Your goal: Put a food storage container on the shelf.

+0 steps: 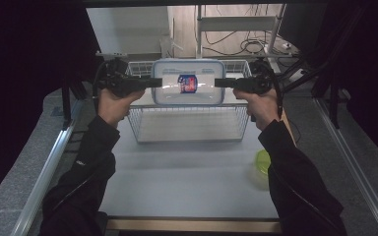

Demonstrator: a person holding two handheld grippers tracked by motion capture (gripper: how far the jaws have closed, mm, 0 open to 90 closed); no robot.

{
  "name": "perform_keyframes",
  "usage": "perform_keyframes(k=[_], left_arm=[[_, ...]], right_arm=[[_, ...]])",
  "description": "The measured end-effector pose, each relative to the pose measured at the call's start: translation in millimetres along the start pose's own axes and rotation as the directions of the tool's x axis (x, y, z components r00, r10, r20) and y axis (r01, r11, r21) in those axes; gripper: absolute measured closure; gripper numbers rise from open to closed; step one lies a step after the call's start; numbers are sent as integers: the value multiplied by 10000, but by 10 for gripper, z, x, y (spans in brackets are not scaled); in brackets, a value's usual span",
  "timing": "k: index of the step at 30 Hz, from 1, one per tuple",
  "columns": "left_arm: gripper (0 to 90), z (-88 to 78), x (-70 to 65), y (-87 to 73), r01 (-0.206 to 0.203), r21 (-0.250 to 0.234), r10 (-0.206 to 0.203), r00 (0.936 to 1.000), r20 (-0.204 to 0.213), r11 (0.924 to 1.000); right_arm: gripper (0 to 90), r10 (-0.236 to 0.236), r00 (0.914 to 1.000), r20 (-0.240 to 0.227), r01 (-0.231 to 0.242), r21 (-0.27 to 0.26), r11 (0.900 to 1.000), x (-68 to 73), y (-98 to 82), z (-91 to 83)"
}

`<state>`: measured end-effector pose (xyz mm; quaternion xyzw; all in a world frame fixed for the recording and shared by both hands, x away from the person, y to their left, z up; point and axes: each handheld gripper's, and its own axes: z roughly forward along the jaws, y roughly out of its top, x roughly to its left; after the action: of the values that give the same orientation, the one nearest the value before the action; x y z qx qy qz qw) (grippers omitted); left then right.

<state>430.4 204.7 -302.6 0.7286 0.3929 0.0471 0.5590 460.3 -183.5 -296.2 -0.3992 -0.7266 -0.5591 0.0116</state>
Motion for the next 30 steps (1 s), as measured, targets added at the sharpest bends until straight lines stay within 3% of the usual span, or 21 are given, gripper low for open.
perform_keyframes(k=[6, 13, 18, 21, 25, 30], left_arm=[[488, 89, 126, 16, 209, -36, -209, 9998, -33, 9998], [487, 127, 204, -11, 421, -150, -420, 9991, 42, 9990], [483, 130, 210, -26, 296, -227, -294, 9995, 64, 9993], [459, 141, 170, -32, -193, -215, 188, 9995, -241, 9996], [453, 146, 171, -37, -230, -255, 222, 9993, -309, 9994], [423, 167, 148, -31, -482, -65, 474, 9946, -919, 9988]], right_arm=[[521, 251, 9997, 13, -251, 28, 9997, -113, 48, 87], [520, 294, 9995, 149, -295, 34, 9996, -148, 100, 143], [515, 331, 9993, 148, -332, 93, 9994, -164, 115, 149], [507, 256, 9996, 139, -256, -31, 9997, -168, 104, 159], [503, 193, 9997, 138, -190, -149, 9997, -176, 92, 162], [491, 62, 9996, 280, -58, -152, 9999, -172, 86, 176]])
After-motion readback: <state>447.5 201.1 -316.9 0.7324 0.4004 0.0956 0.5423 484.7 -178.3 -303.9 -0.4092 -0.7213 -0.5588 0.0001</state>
